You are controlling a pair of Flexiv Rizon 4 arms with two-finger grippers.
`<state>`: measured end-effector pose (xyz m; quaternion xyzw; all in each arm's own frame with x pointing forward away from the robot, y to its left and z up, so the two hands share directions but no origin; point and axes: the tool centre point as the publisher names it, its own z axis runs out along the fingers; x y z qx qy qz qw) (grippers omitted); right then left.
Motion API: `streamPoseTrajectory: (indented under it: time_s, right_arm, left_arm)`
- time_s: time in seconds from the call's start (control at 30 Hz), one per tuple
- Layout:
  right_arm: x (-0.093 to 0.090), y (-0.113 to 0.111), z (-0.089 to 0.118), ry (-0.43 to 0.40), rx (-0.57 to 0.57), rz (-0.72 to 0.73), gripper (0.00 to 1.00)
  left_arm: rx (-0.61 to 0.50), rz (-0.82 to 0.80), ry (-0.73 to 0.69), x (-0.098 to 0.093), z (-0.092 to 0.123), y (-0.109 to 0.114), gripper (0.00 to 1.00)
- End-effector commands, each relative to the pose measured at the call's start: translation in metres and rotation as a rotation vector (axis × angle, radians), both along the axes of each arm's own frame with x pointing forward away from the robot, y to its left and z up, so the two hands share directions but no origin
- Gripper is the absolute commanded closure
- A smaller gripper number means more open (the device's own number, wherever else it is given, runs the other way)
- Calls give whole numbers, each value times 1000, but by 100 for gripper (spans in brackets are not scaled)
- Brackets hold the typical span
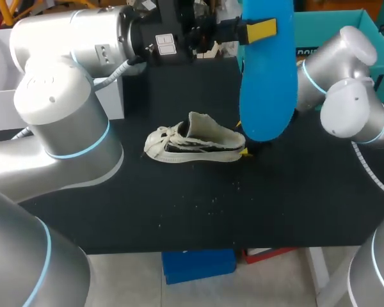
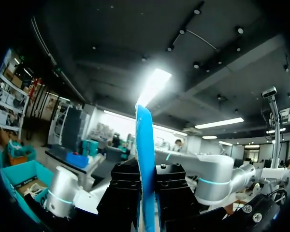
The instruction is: Take the shoe out of the shoebox, open the shoe tongue, remove and reinsert the insole, then place the shoe into the shoebox
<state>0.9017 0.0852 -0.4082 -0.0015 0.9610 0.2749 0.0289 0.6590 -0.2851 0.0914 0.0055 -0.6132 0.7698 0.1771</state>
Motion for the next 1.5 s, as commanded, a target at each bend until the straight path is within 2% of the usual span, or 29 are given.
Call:
streamPoseTrajectory:
  time_s: [0.03, 0.17, 0.63, 1.07, 1.5]
  right_arm:
    - [2, 4, 10, -8, -283, -29, 0]
    - [5, 3, 17, -31, -360, -51, 0]
    - [6, 10, 26, -11, -579, -26, 0]
    - [4, 32, 23, 10, -621, -23, 0]
    - [3, 39, 14, 25, -612, -28, 0]
  left_arm:
    - [0, 1, -1, 0, -1, -1, 100]
    - [0, 1, -1, 0, -1, -1, 100]
    - [0, 1, -1, 0, -1, -1, 100]
    - [0, 1, -1, 0, -1, -1, 100]
    - [0, 1, -1, 0, -1, -1, 100]
